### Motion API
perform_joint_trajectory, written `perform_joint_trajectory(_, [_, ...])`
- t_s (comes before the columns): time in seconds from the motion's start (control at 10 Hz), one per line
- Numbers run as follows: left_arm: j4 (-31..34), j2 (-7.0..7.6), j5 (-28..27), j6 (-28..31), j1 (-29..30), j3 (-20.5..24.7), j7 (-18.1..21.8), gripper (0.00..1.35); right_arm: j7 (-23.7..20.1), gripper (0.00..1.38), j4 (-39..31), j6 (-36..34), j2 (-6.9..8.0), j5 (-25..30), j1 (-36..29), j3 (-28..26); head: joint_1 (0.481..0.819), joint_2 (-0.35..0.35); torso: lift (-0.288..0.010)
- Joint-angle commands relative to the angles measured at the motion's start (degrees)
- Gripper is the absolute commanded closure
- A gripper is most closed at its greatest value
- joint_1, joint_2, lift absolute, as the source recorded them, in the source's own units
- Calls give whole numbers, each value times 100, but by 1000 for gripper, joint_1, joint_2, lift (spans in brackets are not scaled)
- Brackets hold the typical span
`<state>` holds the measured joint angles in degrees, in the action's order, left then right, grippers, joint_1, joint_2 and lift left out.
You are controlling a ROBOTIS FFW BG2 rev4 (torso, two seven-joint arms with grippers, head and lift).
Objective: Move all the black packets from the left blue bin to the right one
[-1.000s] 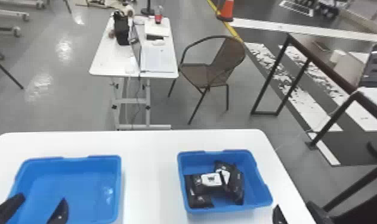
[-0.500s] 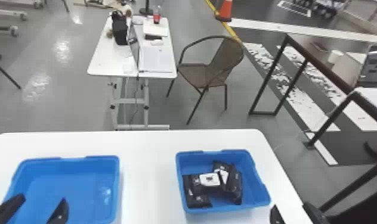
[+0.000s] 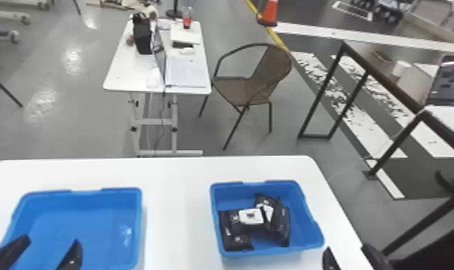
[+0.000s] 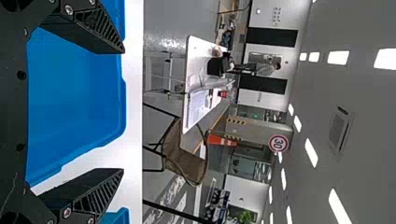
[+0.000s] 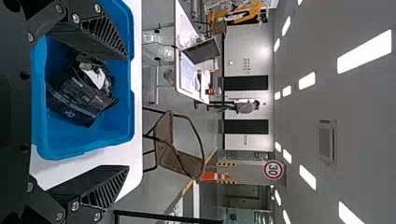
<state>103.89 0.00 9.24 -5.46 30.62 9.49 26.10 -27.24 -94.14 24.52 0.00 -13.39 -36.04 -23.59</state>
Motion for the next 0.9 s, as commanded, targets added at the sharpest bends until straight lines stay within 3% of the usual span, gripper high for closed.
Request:
perform_joint_trajectory(0.0, [0,-15,8,19,6,0,0,130,-9,197,10,0,5,-6,-9,12,695,-234,0])
perform_joint_trajectory(0.8, [-17,-15,96,71,15,-26,0,130,-27,197,36,-9,5,-23,0,21,695,-235,0])
